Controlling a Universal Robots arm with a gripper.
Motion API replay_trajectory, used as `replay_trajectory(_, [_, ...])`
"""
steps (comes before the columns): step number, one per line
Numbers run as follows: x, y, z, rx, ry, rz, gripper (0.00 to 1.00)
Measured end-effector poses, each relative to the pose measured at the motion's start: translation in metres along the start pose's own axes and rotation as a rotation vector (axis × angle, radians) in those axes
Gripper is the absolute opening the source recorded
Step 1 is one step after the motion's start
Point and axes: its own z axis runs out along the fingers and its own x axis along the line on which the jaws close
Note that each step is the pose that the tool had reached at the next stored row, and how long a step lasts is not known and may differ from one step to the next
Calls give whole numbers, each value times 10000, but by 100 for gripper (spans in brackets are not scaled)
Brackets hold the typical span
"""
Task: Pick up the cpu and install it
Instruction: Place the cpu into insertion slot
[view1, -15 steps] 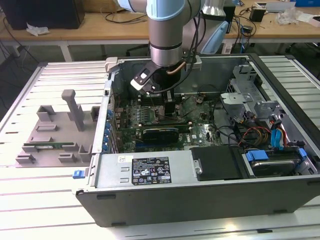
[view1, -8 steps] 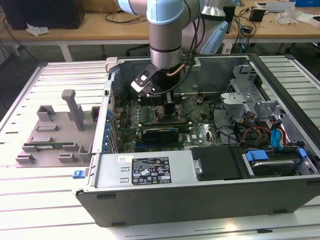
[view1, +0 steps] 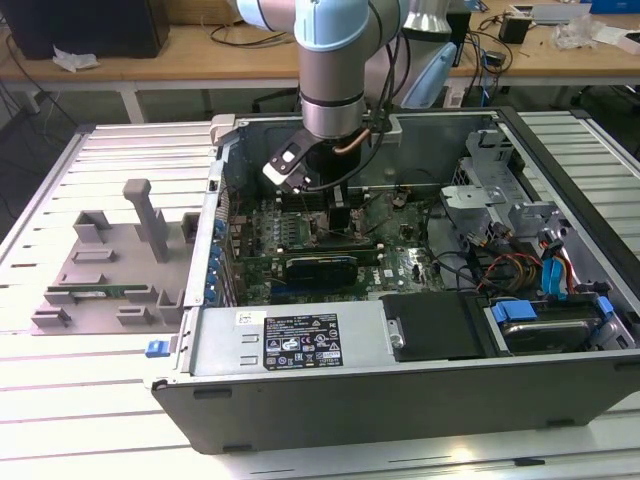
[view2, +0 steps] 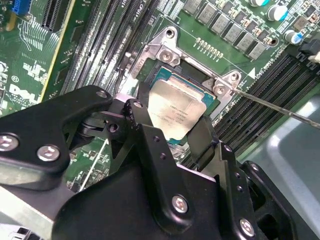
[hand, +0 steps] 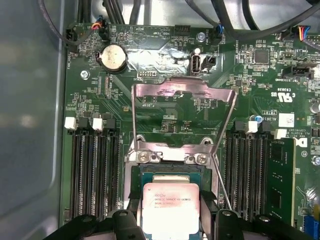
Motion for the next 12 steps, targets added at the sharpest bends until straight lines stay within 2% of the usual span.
replay_trajectory(1, [0,0,0,3,-60,-2,55])
replay_trajectory(2, [-1,0,1,5,-88,-5,55])
replay_trajectory(12, [10,28,25,9,-94,80,55])
